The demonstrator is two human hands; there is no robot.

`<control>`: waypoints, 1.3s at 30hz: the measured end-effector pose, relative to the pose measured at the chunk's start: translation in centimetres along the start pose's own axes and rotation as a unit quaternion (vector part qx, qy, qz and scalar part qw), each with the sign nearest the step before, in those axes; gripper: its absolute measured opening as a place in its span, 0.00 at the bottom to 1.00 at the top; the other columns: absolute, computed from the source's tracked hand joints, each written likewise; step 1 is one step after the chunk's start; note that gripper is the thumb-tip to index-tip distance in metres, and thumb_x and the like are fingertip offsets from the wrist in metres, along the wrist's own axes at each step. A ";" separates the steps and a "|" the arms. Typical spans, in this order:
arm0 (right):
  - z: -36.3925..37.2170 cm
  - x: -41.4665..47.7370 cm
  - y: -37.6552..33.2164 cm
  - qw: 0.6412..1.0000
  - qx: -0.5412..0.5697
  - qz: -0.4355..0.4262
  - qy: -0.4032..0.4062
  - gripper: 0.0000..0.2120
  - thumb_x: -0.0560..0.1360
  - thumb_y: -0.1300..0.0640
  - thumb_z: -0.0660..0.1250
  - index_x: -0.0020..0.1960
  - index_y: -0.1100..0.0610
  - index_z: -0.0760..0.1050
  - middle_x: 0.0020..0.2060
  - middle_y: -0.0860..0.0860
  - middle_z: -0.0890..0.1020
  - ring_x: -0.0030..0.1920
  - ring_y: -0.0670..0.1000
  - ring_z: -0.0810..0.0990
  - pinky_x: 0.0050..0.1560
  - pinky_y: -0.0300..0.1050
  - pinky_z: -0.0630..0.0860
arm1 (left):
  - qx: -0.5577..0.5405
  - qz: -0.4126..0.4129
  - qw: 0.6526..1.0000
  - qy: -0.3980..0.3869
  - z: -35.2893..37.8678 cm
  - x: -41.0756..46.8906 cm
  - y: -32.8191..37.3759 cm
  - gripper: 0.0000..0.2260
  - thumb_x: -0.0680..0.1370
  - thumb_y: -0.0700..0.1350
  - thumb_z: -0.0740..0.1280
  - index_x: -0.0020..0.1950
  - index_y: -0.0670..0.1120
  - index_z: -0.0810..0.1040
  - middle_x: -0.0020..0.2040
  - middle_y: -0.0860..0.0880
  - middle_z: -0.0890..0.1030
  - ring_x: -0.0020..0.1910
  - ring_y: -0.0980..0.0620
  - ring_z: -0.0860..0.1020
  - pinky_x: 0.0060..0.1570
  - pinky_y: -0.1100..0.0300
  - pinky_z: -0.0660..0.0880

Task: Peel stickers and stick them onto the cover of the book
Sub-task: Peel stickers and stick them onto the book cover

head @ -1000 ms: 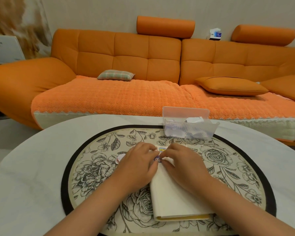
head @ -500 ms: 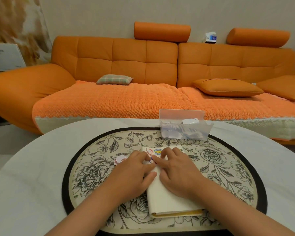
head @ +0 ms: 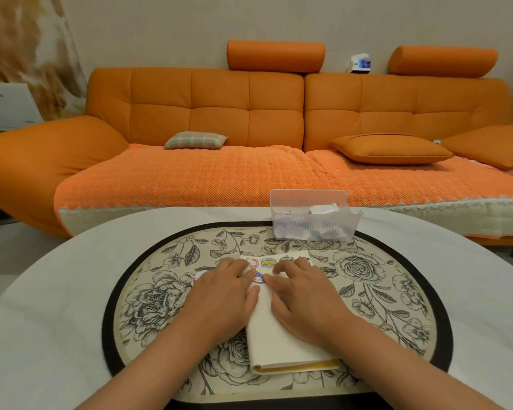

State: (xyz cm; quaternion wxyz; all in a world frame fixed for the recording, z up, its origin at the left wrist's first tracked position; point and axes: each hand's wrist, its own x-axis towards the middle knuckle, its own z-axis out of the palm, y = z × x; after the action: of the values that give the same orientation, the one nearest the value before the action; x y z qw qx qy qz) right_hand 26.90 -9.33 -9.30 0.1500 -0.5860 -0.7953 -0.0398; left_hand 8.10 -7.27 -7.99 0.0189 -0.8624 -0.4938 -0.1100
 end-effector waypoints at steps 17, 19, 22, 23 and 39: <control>-1.6 0.5 -0.3 0.999 -0.015 -0.024 -0.033 0.25 0.77 0.45 0.49 0.69 0.46 0.73 0.63 0.45 0.75 0.60 0.51 0.71 0.59 0.49 0.68 | -0.116 -0.013 0.990 0.074 -1.1 -1.2 -2.0 0.19 0.77 0.61 0.63 0.64 0.56 0.81 0.62 0.61 0.80 0.61 0.59 0.77 0.52 0.59 0.77; -2.2 1.0 -0.6 0.999 -0.002 -0.027 -0.025 0.21 0.80 0.46 0.54 0.71 0.45 0.71 0.65 0.44 0.74 0.63 0.50 0.71 0.62 0.47 0.68 | -0.111 -0.039 0.990 0.073 -1.8 -1.3 -3.1 0.23 0.80 0.60 0.62 0.75 0.58 0.70 0.68 0.61 0.75 0.67 0.59 0.72 0.59 0.58 0.75; -3.1 2.1 -2.2 0.999 0.023 -0.043 -0.002 0.20 0.81 0.48 0.58 0.72 0.45 0.71 0.64 0.44 0.76 0.62 0.48 0.72 0.61 0.45 0.69 | -0.113 -0.088 0.987 0.078 -2.2 -1.3 -5.3 0.22 0.81 0.57 0.62 0.76 0.59 0.67 0.68 0.60 0.74 0.67 0.57 0.70 0.59 0.56 0.75; -3.2 2.6 -3.0 0.998 0.033 -0.050 -0.002 0.20 0.81 0.49 0.58 0.72 0.46 0.72 0.63 0.44 0.77 0.62 0.48 0.73 0.60 0.45 0.70 | -0.108 -0.100 0.986 0.074 -2.1 -1.3 -5.9 0.21 0.81 0.56 0.61 0.75 0.59 0.68 0.68 0.59 0.74 0.68 0.56 0.70 0.58 0.55 0.75; 0.0 8.1 -7.9 0.987 -0.059 -0.119 -0.088 0.16 0.82 0.44 0.59 0.63 0.46 0.80 0.54 0.48 0.81 0.56 0.53 0.76 0.54 0.49 0.74 | -0.104 -0.070 0.992 -0.007 -1.0 -2.0 -9.1 0.17 0.80 0.57 0.63 0.68 0.58 0.77 0.59 0.58 0.75 0.64 0.55 0.69 0.61 0.54 0.72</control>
State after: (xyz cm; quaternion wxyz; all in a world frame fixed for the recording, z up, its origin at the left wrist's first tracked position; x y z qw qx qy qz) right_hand 17.26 -4.32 -6.08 0.0384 -0.4960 -0.8659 -0.0525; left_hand -0.81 -4.48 -8.10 -0.0823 -0.8236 -0.5390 -0.1564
